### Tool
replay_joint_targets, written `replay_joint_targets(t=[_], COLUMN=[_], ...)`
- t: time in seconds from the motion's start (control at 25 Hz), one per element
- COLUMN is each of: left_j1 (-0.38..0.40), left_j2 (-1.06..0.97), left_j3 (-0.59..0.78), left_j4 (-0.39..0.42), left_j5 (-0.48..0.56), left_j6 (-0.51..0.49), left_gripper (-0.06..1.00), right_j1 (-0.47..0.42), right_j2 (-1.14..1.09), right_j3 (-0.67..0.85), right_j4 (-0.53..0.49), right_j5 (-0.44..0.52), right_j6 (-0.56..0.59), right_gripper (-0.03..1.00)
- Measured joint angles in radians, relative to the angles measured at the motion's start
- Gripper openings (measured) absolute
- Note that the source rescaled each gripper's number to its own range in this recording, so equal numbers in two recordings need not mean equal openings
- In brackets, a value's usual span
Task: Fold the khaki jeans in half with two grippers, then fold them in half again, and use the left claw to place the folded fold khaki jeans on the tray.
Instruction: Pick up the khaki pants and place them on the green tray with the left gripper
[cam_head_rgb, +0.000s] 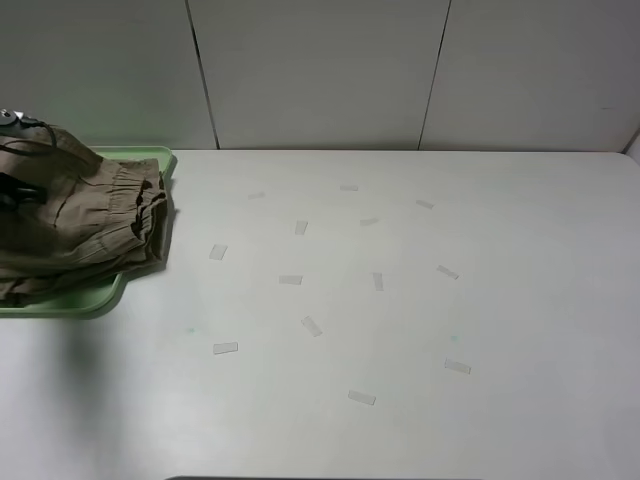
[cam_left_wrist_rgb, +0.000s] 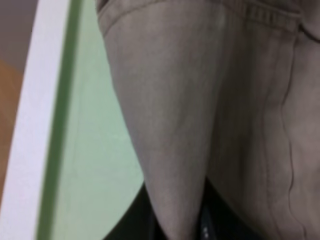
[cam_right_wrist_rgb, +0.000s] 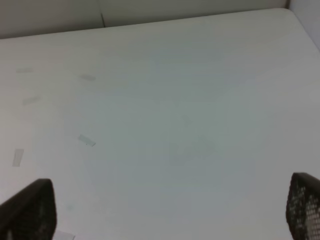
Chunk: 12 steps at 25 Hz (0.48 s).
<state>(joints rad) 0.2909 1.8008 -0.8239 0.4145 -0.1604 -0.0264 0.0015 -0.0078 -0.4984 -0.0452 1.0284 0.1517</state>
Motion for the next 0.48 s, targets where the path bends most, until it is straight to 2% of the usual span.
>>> replay_joint_targets(t=[0.24,0.36,0.48], left_j1=[0.001,0.002,0.002], left_j2=[0.057,0.066,0.075], left_j3=[0.000,0.000,0.000], left_j4=[0.000,-0.001,-0.002], left_j5=[-0.073,-0.091,-0.104], left_j6=[0.259,0.322,0.335], left_gripper=[0.09,0.09,0.09], right_j1=[0.000,0.000,0.000], right_j2=[0.000,0.000,0.000], right_j3=[0.000,0.000,0.000], right_j4=[0.000,0.000,0.000], right_j5=[0.000,0.000,0.000], right_j6=[0.000,0.000,0.000], right_gripper=[1.00,1.00,1.00])
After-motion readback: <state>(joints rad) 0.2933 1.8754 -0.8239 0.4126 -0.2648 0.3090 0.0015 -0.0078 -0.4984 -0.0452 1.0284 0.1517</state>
